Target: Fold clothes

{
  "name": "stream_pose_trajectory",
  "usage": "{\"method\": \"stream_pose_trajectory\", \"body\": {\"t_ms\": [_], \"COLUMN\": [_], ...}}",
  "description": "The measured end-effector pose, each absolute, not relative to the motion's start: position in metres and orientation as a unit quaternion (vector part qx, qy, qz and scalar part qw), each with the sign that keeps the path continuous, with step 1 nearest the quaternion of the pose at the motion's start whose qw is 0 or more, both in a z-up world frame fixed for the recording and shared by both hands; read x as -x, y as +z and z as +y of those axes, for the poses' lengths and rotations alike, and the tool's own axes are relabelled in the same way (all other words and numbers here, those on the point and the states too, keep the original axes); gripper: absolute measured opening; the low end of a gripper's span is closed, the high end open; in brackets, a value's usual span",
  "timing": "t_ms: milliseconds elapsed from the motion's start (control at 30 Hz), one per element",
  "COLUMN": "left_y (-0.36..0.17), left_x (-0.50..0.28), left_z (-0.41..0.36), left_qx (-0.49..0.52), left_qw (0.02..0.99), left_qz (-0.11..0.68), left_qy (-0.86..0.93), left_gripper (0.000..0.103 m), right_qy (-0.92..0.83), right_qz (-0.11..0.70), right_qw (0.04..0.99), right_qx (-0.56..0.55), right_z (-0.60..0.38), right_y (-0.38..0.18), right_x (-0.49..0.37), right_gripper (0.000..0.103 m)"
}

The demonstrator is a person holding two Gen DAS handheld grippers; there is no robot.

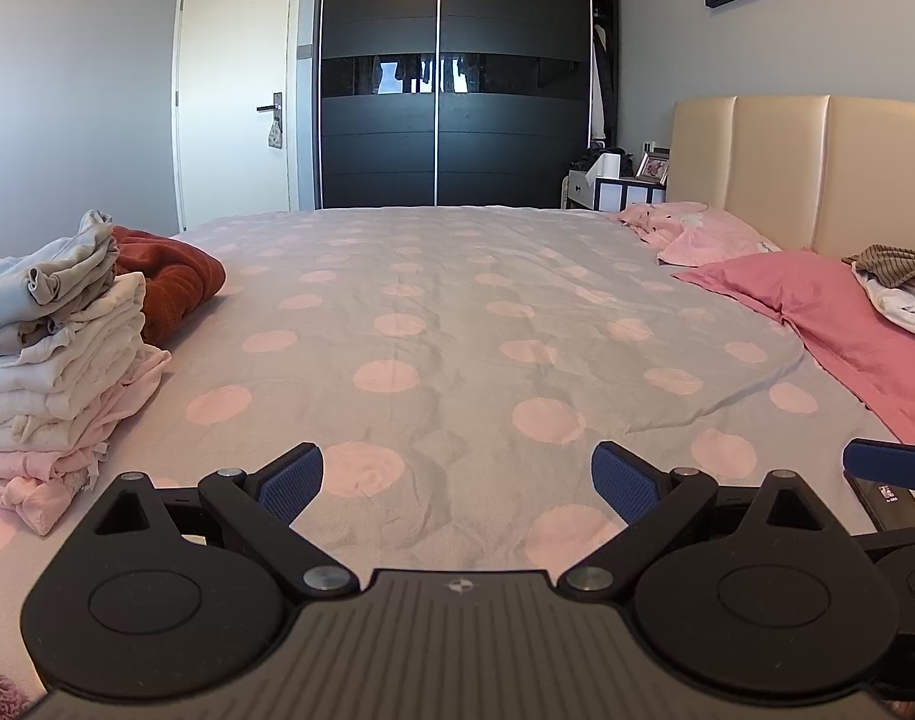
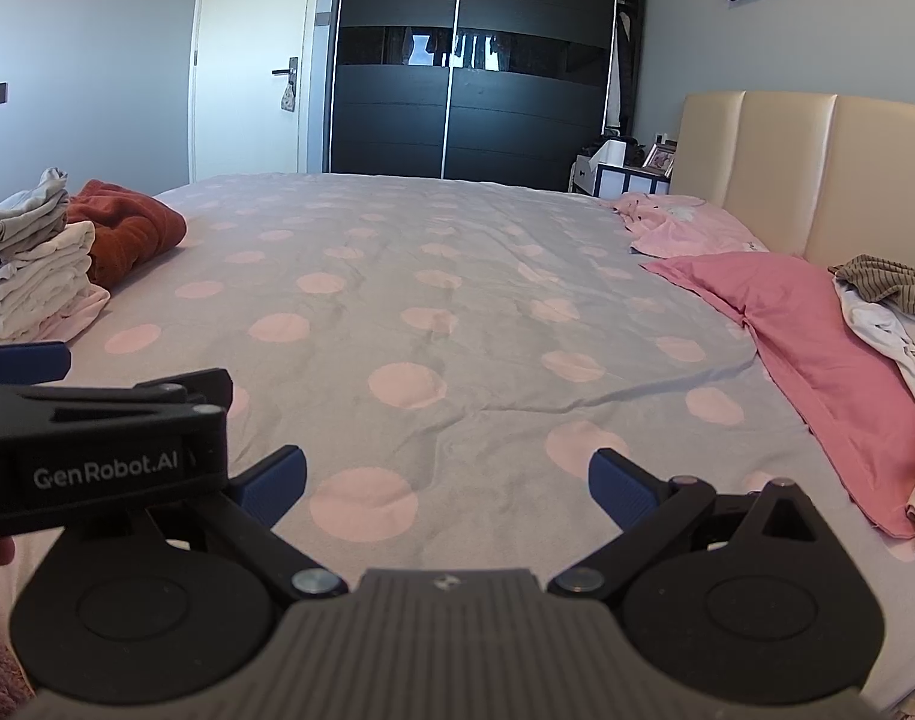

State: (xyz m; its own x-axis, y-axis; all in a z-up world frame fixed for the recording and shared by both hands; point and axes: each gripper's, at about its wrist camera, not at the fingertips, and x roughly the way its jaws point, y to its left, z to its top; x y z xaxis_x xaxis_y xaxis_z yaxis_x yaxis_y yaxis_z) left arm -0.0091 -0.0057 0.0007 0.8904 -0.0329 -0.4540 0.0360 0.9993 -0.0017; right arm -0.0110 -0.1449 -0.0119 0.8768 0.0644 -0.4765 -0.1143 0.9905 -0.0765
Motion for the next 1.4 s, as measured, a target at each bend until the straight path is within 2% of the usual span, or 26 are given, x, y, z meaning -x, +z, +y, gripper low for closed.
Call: {"method": "stream_pose_trajectory", "body": {"t_ms": [1133,1400], "left_y": [0.0,0.0], "left_x": [0.007,-0.024], "left_z": [-0.003,0.012], "left_qx": [-0.008,0.014], "left_qw": [0.97,0.959], "left_qz": [0.242,0.283], "left_qy": [-0.005,0.02], "left_gripper": [0.098,0.098], "right_qy": [0.049,0.01], "right_qz": [0.255,0.279], "right_qw": [0.965,0.96], "right_qx": [0.041,0.019], "right_z": [-0.146,-0.21], "right_y": [-0.012,0.001], "right_x": [0.009,-0.026], "right_gripper": [0.101,0.101]}}
